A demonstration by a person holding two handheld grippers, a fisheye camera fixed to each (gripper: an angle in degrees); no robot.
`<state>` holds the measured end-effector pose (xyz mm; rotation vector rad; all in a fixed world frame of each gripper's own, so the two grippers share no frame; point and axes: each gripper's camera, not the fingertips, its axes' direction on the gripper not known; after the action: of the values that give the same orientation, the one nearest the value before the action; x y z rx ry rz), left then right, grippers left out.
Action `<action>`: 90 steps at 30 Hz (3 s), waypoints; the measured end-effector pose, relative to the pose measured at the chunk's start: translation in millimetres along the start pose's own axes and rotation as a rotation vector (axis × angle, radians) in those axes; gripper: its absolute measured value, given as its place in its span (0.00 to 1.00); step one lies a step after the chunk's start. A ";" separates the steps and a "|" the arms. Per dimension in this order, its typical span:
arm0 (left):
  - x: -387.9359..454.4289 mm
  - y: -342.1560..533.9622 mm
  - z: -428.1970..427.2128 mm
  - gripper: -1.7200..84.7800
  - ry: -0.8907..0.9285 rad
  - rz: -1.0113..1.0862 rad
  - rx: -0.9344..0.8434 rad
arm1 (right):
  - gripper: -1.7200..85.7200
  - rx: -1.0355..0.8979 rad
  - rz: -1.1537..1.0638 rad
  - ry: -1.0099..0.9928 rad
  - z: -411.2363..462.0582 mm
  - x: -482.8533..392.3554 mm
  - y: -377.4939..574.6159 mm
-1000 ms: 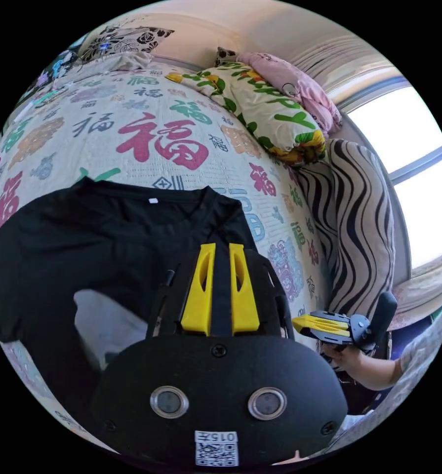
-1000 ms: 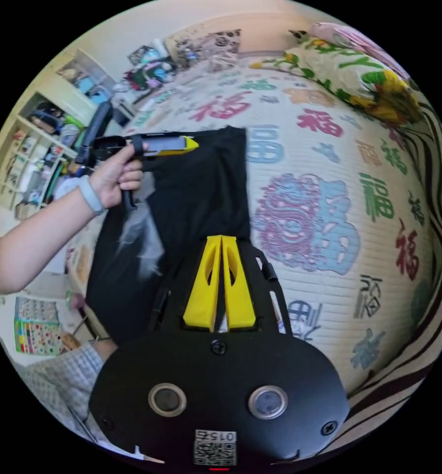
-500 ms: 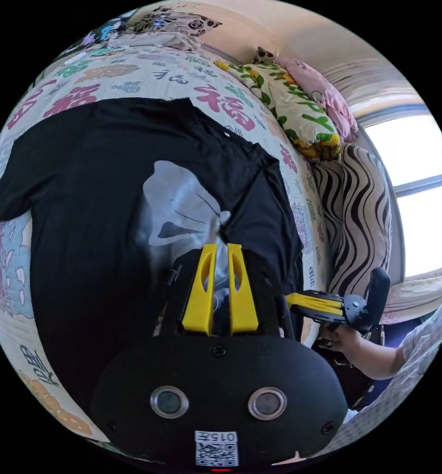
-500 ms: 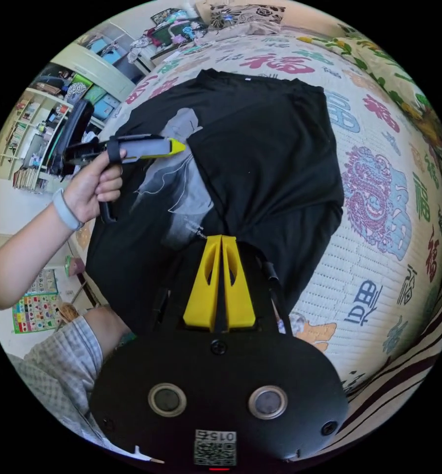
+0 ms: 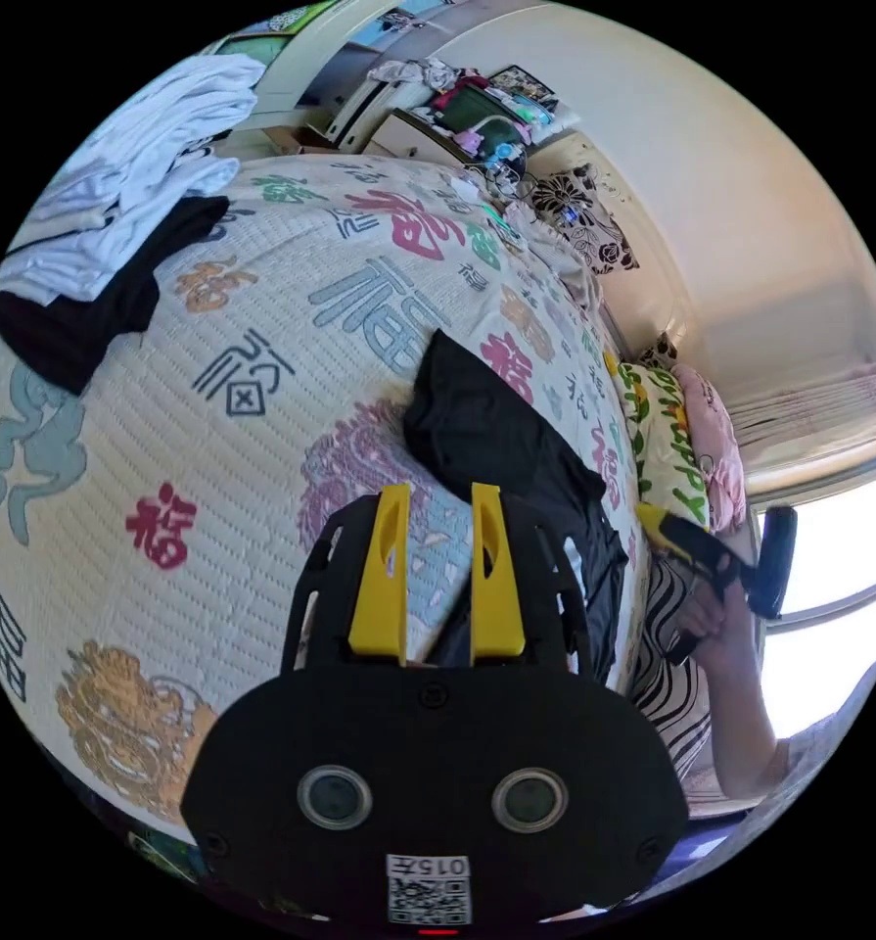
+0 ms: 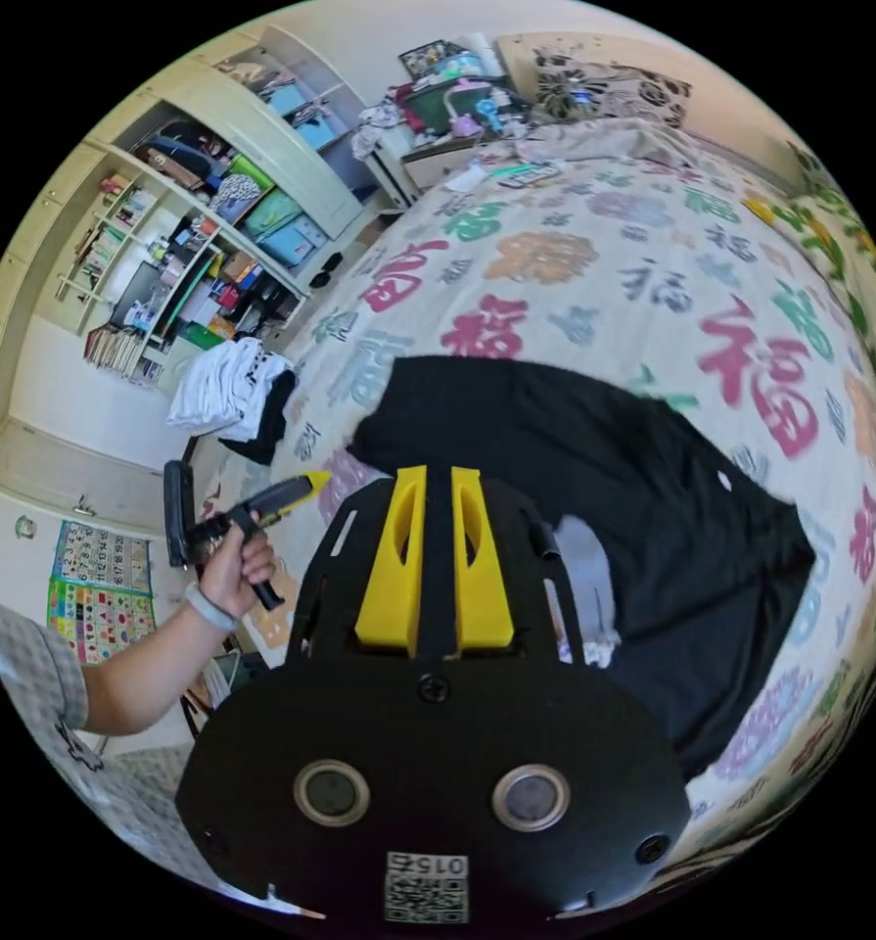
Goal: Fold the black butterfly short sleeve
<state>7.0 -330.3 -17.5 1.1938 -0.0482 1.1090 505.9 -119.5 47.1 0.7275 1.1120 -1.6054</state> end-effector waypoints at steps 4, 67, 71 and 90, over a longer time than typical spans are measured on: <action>-10.6 -36.5 10.5 0.13 -0.008 0.007 -0.029 | 0.09 -0.074 -0.035 -0.017 76.8 -30.7 -100.9; 252.8 141.1 157.1 0.05 -0.016 0.790 -0.520 | 0.01 -0.211 0.200 0.224 -24.1 153.6 68.9; 255.3 143.3 161.1 0.06 -0.009 0.810 -0.567 | 0.01 -0.202 0.218 0.190 -49.6 156.7 90.2; 378.9 32.4 286.7 0.05 -0.205 1.119 -0.585 | 0.05 -0.255 0.229 0.330 -168.3 270.1 89.7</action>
<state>319.9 -299.3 340.2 0.6884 -1.2356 1.7389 496.7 -77.4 -280.7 0.9316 1.3860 -1.1508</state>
